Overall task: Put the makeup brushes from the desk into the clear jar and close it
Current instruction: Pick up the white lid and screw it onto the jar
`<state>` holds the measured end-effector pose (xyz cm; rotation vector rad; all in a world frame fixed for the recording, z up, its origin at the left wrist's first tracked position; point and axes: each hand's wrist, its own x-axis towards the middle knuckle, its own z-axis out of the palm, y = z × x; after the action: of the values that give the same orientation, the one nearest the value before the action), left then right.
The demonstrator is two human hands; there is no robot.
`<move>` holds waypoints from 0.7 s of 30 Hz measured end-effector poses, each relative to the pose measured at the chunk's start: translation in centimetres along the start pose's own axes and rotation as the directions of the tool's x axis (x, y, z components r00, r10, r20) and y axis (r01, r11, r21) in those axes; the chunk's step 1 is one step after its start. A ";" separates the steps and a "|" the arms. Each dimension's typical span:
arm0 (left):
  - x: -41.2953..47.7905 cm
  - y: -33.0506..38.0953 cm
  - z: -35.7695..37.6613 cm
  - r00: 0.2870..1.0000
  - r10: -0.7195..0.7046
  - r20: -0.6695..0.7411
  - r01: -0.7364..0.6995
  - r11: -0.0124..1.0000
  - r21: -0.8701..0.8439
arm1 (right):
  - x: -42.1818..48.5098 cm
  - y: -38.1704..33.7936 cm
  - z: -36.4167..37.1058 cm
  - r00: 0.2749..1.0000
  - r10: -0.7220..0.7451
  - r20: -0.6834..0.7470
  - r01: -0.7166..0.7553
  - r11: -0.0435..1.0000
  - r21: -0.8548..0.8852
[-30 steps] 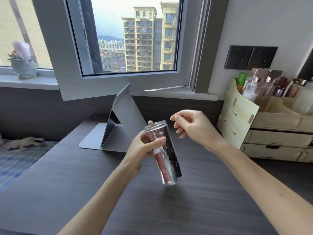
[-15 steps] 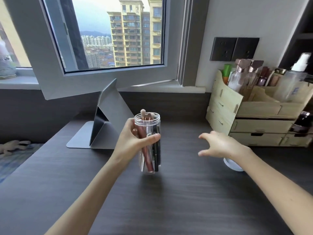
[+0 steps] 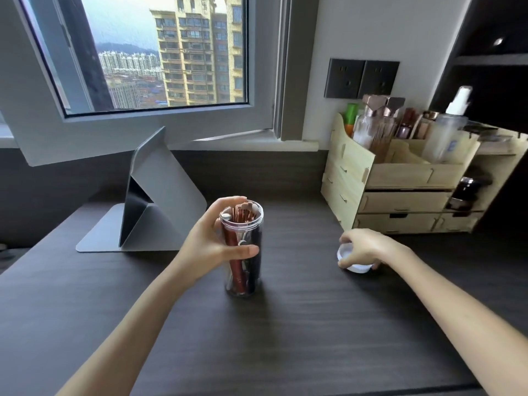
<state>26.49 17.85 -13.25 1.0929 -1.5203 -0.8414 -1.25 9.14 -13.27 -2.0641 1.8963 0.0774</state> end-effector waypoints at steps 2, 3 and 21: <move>0.0 -0.1 -0.1 1.000 -0.020 0.013 0.021 0.997 -0.078 | -0.3 -1.4 -0.2 0.989 -0.113 -0.091 0.137 0.930 0.340; -0.1 -0.2 -0.1 0.999 -0.033 0.016 0.034 0.993 -0.113 | -0.7 -2.7 -0.5 0.971 -0.196 -0.138 0.240 0.787 0.568; -1.2 -0.9 0.1 0.992 -0.109 -0.069 0.107 0.994 -0.029 | -3.1 -11.9 1.4 0.652 -0.607 -0.455 0.636 0.110 0.764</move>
<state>26.66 18.66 -14.47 1.1828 -1.3992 -0.8845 10.28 13.10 -11.31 -1.7651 0.5079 -0.9823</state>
